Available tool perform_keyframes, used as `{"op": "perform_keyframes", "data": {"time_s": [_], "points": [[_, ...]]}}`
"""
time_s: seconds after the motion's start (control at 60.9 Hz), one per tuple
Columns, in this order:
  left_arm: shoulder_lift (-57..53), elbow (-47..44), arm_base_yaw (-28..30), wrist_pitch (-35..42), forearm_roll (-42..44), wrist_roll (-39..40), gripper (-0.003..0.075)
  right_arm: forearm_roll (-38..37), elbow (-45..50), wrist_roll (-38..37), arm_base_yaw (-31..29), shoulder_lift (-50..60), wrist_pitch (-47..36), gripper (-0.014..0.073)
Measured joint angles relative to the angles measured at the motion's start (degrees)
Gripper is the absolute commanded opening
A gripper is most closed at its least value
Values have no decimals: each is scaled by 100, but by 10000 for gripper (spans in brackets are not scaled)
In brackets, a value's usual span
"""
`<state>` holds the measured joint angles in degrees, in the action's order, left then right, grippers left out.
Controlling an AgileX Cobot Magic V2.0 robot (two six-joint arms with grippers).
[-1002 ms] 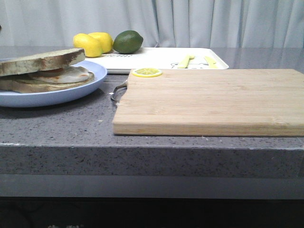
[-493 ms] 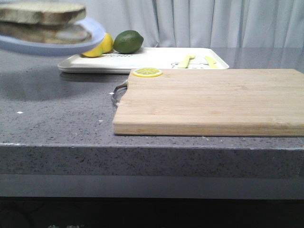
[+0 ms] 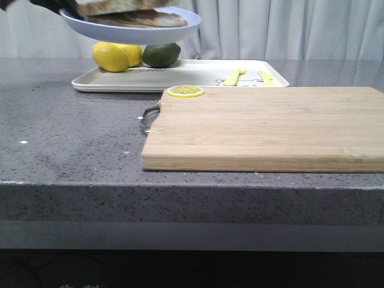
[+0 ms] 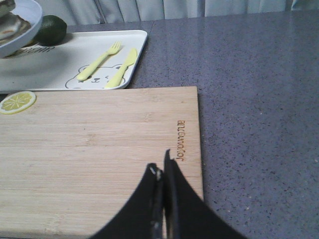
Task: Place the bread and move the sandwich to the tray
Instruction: 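Lift the plate with the left gripper and lower it onto the white tray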
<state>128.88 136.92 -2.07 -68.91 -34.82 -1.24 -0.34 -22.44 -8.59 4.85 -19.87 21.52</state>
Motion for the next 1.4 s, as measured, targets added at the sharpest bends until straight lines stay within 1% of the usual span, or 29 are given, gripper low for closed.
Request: {"op": "perform_keyframes", "data": {"time_s": [0.131, 0.23, 0.296, 0.493, 0.657, 0.87, 1.149, 1.215, 1.281, 1.314, 1.396], "points": [[824, 1051, -161, -319, 60, 345, -20, 0, 0, 0, 0, 0, 0, -64], [1291, 1578, -258, -373, 84, 513, -20, 0, 0, 0, 0, 0, 0, -64], [1470, 1728, -305, -373, 97, 555, -20, 0, 0, 0, 0, 0, 0, -64], [1777, 1814, -373, -354, 91, 578, -20, 0, 0, 0, 0, 0, 0, -64], [1885, 1829, -373, -133, 17, 565, -20, 0, 0, 0, 0, 0, 0, -64], [2015, 1844, -373, 164, -158, 318, -20, 0, 0, 0, 0, 0, 0, -64], [2132, 1861, -373, 224, -323, 229, -12, 0, 0, 0, 0, 0, 0, -64], [2145, 1861, -373, 224, -364, 166, 41, 0, 0, 0, 0, 0, 0, -64], [2145, 1861, -373, 237, -410, 124, 137, 0, 0, 0, 0, 0, 0, -64], [2145, 1861, -373, 259, -431, 124, 209, 0, 0, 0, 0, 0, 0, -64], [2145, 1870, -373, 315, -456, 124, 320, 0, 0, 0, 0, 0, 0, -64]]}}
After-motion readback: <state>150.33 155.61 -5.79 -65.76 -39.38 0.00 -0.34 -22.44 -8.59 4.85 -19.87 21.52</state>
